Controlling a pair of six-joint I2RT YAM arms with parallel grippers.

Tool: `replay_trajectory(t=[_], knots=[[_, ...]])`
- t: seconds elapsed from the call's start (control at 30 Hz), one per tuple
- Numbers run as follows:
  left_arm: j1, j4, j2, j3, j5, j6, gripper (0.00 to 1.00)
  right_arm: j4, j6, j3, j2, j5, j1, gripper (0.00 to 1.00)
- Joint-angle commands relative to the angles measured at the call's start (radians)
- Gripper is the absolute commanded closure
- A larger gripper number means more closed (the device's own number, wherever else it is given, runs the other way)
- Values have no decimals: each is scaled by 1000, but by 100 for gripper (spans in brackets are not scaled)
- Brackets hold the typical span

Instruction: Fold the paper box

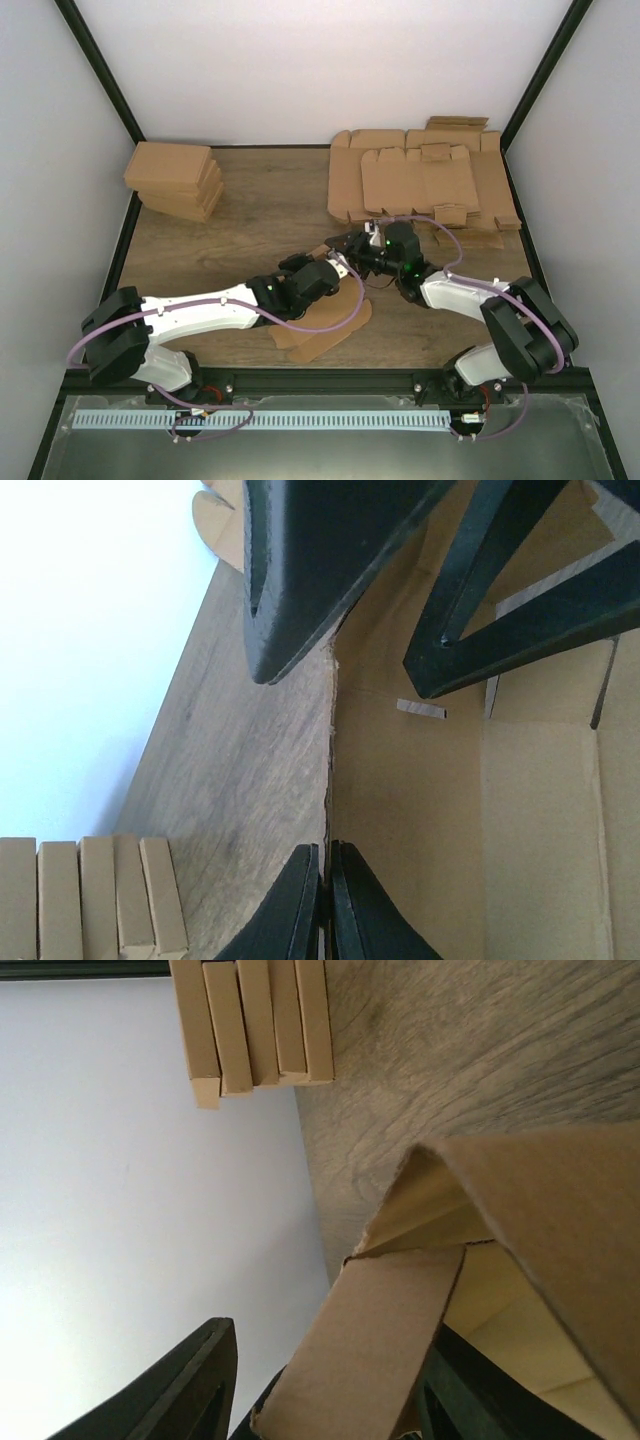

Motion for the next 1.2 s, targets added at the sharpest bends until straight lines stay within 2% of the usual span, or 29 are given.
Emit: replay_trajectory(t=[0.0,0.13,0.33,0.5,0.6,0.73,0.9,1.0,1.1,1.17], knots=[[-9,19,24,-12,10,9,94,41,5,44,25,14,6,50],[-13,17,42,-11,17,10,93,59,-4,27,37,19,5,56],[-13,28,56,-15,77,6,90,96,-15,-1,55,26,0,74],[-13,17,63,-10,114,0,85,97,-24,-17,64,25,-6,80],[-12,-15,56,15,150,-35,73,95,-46,-29,60,29,-6,82],[-9,-36,0,37,258,-94,47,88,-90,-32,59,33,-8,82],[25,-11,-122,19,438,-180,23,86,-125,-33,71,29,-8,83],[51,-52,-185,47,573,-232,18,88,-139,-31,84,24,-8,83],[68,-97,-220,91,601,-331,1,95,-149,-31,94,16,-8,83],[125,-139,-224,126,651,-415,0,96,-155,-30,97,14,-8,83]])
